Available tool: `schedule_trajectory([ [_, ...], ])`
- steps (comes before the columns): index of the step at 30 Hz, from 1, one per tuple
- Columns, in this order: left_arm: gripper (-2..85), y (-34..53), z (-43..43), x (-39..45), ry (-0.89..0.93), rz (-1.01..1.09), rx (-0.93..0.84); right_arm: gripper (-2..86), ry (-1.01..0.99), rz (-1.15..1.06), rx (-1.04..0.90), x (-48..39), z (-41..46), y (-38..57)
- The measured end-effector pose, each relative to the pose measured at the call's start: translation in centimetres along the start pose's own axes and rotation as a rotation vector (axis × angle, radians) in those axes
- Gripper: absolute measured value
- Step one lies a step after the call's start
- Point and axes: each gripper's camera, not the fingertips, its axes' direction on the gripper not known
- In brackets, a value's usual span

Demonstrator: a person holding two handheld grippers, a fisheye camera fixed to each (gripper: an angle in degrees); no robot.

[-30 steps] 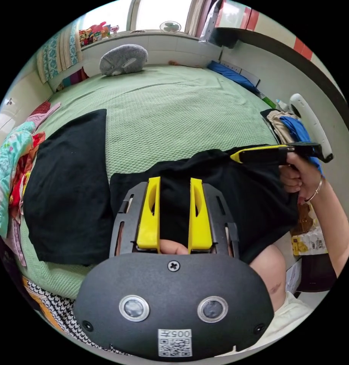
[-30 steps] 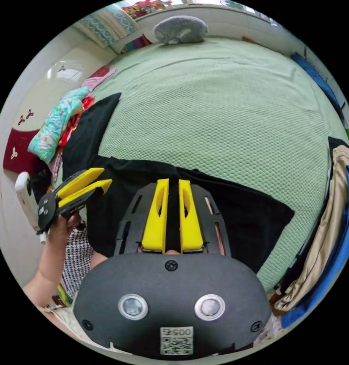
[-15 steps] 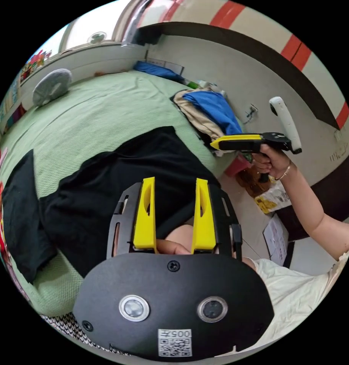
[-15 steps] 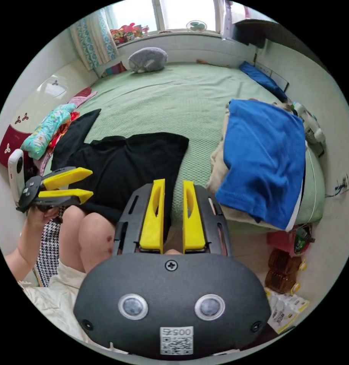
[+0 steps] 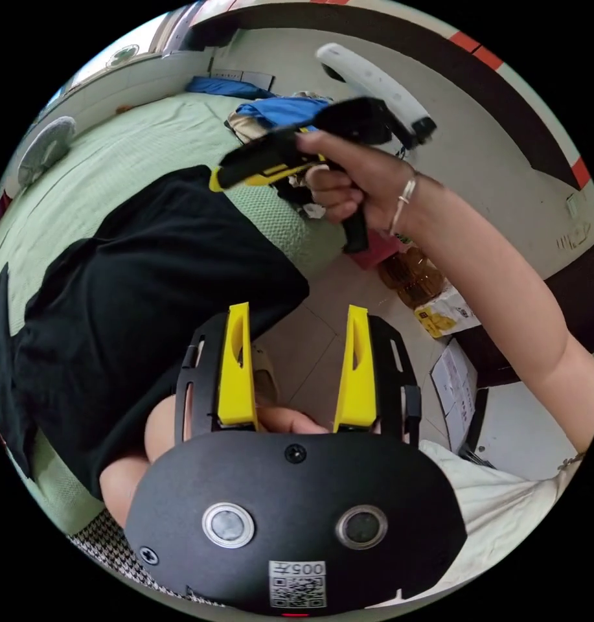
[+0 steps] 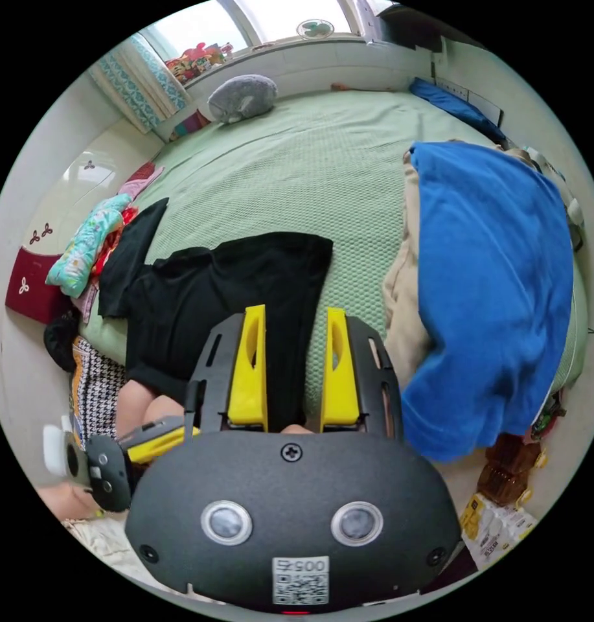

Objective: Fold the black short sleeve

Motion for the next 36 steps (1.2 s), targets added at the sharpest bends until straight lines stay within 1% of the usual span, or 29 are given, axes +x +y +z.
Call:
schedule_trajectory([
  [3, 21.6, -0.6, 1.9, -0.4, -0.01, -0.042, -0.038, 13.6, 0.0, 0.002, -0.042, 0.0, 1.1, -2.0],
  [6, 21.8, -1.3, 3.3, -1.7, 0.02, -0.116, -0.067, 14.1, 0.023, 0.009, -0.068, -0.1, 2.2, -3.4],
  [11, 18.9, -2.2, 4.7, -4.1, 0.018, -0.214, -0.093, 12.5, 0.078, -0.022, -0.105, -1.7, 3.8, -4.1],
  [13, 15.8, -2.4, 4.8, -5.3, 0.006, -0.268, -0.1, 10.4, 0.121, -0.051, -0.105, -2.6, 4.1, -4.1],
  [15, 13.8, -2.5, 4.7, -6.0, 0.017, -0.292, -0.102, 7.9, 0.091, -0.076, -0.1, -3.3, 4.1, -4.0],
  [16, 13.3, -2.4, 4.6, -6.4, 0.031, -0.301, -0.103, 6.3, 0.069, -0.085, -0.104, -3.6, 4.2, -4.0],
  [21, 13.7, -1.6, 3.4, -7.5, 0.116, -0.308, -0.066, 1.5, 0.086, -0.096, -0.115, -3.9, 4.0, -4.2],
  [25, 13.6, -1.0, 1.6, -7.9, 0.149, -0.304, -0.006, 0.2, 0.037, -0.073, -0.074, -3.9, 2.1, -4.7],
  [29, 13.7, -1.1, -0.5, -7.5, 0.125, -0.256, 0.046, -0.2, 0.055, -0.069, 0.004, -4.5, -0.3, -5.8],
  [32, 13.8, -1.0, -2.7, -7.2, 0.1, -0.214, 0.094, -0.4, 0.129, -0.054, 0.061, -5.0, -2.0, -7.8],
  [34, 13.8, -0.6, -4.5, -7.4, 0.08, -0.194, 0.131, -0.2, 0.189, 0.005, 0.122, -4.8, -3.3, -9.5],
  [36, 13.8, -0.1, -5.9, -7.9, 0.059, -0.186, 0.159, 0.4, 0.207, 0.034, 0.163, -4.6, -4.2, -10.6],
])
